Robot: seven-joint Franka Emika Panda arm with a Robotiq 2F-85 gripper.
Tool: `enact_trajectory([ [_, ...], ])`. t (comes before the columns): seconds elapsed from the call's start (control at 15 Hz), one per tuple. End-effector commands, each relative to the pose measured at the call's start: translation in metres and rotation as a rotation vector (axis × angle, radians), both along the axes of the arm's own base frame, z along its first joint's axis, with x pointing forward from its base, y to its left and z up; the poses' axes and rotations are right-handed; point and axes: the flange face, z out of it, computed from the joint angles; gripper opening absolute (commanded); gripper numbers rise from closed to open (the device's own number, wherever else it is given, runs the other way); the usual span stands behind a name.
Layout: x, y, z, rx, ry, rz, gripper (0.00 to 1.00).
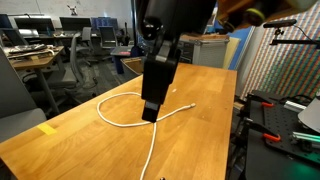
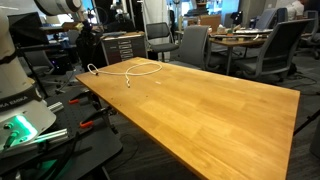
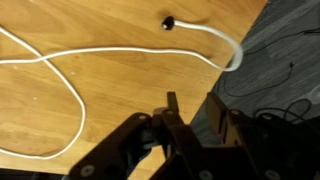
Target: Tie a knot using the white rope on the table
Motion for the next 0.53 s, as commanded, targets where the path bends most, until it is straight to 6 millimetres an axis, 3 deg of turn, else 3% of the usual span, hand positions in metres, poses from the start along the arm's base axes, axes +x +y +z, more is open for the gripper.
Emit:
enact_trajectory([
  [0.0, 0.007, -0.007, -0.003, -0.017, -0.002, -0.006, 0.43],
  [0.07, 0.012, -0.011, -0.004, -0.023, -0.004, -0.012, 0.69],
  [0.2, 0.018, -0.048, -0.003, -0.08, -0.008, -0.028, 0.74],
  [0.47, 0.024, -0.141, -0.014, -0.315, 0.135, 0.013, 1.0],
])
